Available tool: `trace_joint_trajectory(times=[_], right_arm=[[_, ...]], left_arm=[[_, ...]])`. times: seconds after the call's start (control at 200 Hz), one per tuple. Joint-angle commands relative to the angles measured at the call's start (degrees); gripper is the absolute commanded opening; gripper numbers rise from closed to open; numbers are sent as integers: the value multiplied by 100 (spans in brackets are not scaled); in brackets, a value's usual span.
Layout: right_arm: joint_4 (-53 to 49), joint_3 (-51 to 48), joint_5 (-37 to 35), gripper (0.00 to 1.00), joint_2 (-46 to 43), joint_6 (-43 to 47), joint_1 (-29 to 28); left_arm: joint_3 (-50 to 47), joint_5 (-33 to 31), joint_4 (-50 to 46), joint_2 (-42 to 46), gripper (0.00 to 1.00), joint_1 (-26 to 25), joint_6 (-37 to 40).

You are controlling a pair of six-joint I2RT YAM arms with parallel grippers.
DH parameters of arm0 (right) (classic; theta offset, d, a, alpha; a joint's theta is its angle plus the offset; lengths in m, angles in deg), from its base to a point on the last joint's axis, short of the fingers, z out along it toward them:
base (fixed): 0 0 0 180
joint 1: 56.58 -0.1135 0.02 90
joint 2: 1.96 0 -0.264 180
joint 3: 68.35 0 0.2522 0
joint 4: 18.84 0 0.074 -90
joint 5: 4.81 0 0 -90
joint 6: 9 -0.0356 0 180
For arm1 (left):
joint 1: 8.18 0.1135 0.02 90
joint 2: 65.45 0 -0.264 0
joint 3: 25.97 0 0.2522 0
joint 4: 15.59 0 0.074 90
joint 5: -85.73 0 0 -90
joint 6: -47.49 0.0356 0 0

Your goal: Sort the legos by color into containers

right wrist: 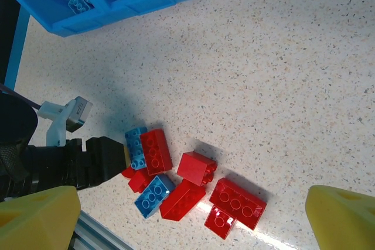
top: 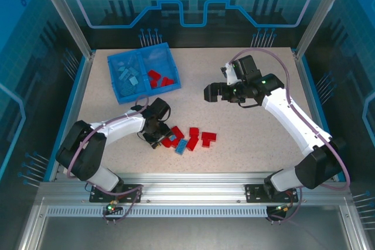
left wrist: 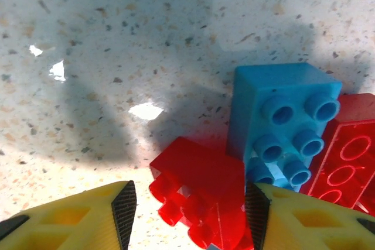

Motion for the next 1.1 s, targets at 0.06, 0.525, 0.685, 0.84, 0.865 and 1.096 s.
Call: trace_joint_trajectory(times=[0.06, 0.525, 0.685, 0.84, 0.865, 1.096], right_arm=[[-125, 143, 77, 100, 22, 84, 87], [-116, 208, 169, 100, 156, 48, 95], [-168, 287, 217, 100, 224, 49, 95], [-213, 366, 245, 100, 212, 64, 95], [-212, 372, 262, 100, 201, 64, 95], [430, 109, 1262, 100, -78, 286, -19]], left_arm=[[-238, -155, -414, -235, 49, -32, 53], [-756, -529, -951, 667, 51, -18, 208], [-765, -423, -700, 468, 48, -15, 181], [-709, -493, -691, 486, 29, -18, 221], [-664, -516, -703, 557, 27, -21, 231], [879, -1385, -1262, 1600, 26, 272, 960]])
